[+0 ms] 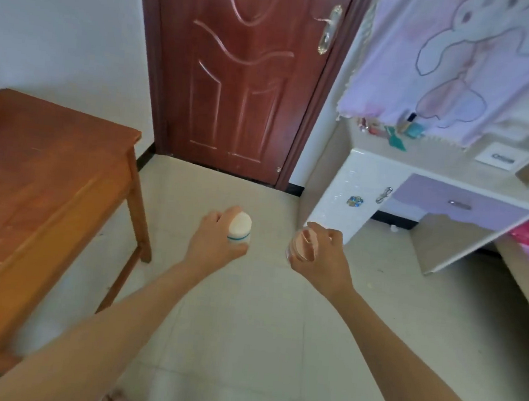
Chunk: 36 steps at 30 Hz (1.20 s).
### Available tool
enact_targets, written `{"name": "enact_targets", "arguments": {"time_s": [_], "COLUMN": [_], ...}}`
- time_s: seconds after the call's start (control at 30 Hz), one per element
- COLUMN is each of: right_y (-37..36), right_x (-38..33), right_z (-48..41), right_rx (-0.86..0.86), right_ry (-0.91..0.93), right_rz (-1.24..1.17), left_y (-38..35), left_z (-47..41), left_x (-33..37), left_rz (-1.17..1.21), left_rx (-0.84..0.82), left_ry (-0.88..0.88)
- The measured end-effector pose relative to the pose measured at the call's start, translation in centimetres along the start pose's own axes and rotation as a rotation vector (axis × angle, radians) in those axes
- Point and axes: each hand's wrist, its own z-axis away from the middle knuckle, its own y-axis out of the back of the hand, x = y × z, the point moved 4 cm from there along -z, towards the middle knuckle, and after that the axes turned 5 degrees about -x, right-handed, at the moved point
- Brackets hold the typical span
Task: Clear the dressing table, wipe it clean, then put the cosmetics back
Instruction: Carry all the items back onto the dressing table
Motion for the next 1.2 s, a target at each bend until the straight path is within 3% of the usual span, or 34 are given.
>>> {"name": "enact_targets", "arguments": {"time_s": [0.23, 0.57, 1.2], "right_y": [8.3, 14.8, 23.5], "right_x": [9.7, 18.8, 34.0], "right_z": [6.4, 8.5, -11.7], "right_rx": [0.113, 0.252, 0.271], "right_ry": [-0.161, -0.319, -0.443], "right_rz": [0.042, 0.074, 0.111], "left_y": [-11.1, -18.9, -31.5], "left_z": [1.8, -2.2, -24.9], "left_x": [8.4, 15.7, 24.7], "left_rz": [-0.03, -0.017, 0.052], "left_rx": [-0.201, -0.275, -0.336], "left_ry": [-0.145, -0.242, -0.187]}}
